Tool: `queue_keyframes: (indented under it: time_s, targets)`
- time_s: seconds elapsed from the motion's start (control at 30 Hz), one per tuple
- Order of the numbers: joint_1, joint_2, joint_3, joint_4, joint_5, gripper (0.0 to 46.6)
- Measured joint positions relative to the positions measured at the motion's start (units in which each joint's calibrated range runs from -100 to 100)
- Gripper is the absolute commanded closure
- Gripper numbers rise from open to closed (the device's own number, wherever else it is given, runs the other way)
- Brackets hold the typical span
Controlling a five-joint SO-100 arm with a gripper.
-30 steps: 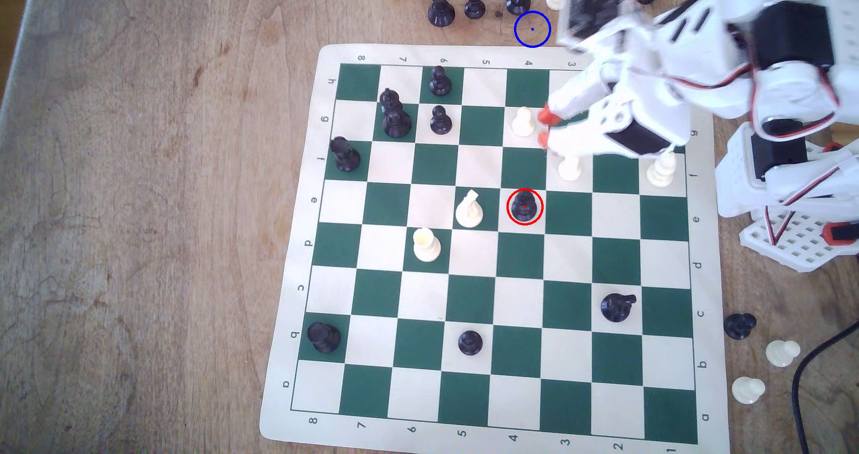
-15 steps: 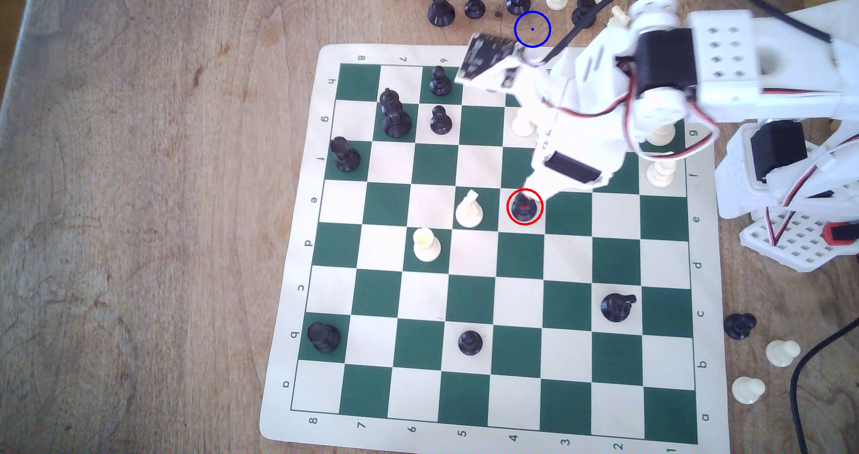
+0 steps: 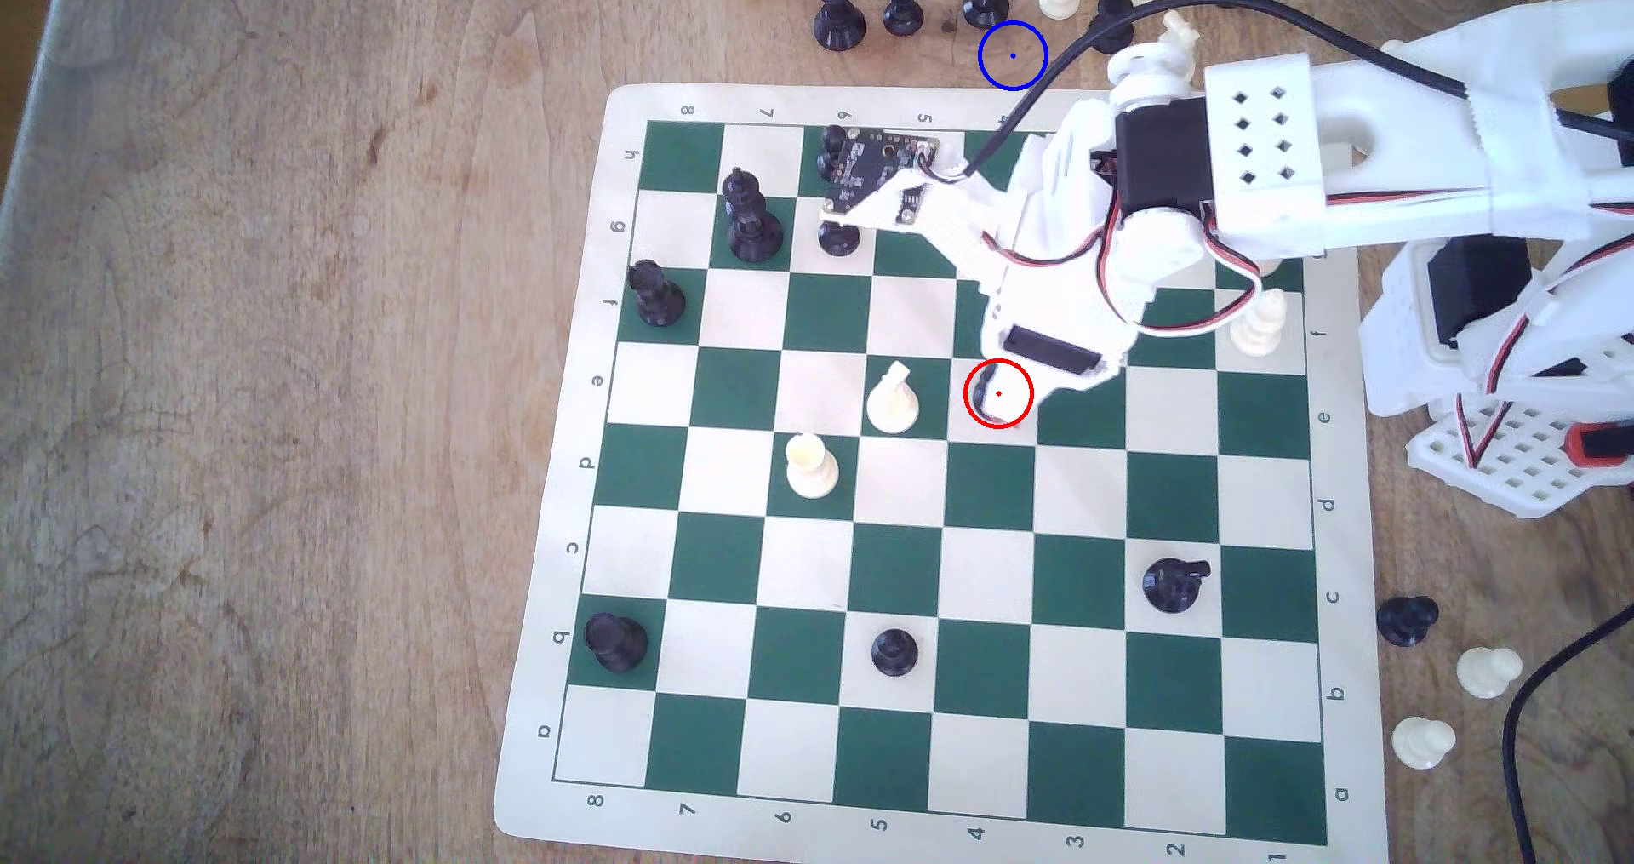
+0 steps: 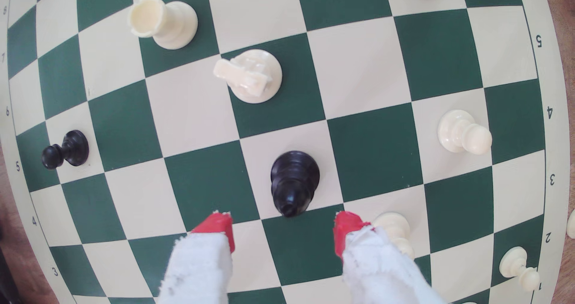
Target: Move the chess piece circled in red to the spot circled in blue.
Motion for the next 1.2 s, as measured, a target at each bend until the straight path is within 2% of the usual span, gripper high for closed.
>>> queue_keyframes:
  time_s: [0.73, 0.9, 1.2]
  targets:
    - [-1.5, 13.2, -6.1, 0.0, 0.9, 32.9]
    - [-1.7, 13.7, -7.5, 0.0, 0.9, 34.9]
    - [-1.7, 13.7, -7.9, 0.0, 0.9, 35.3]
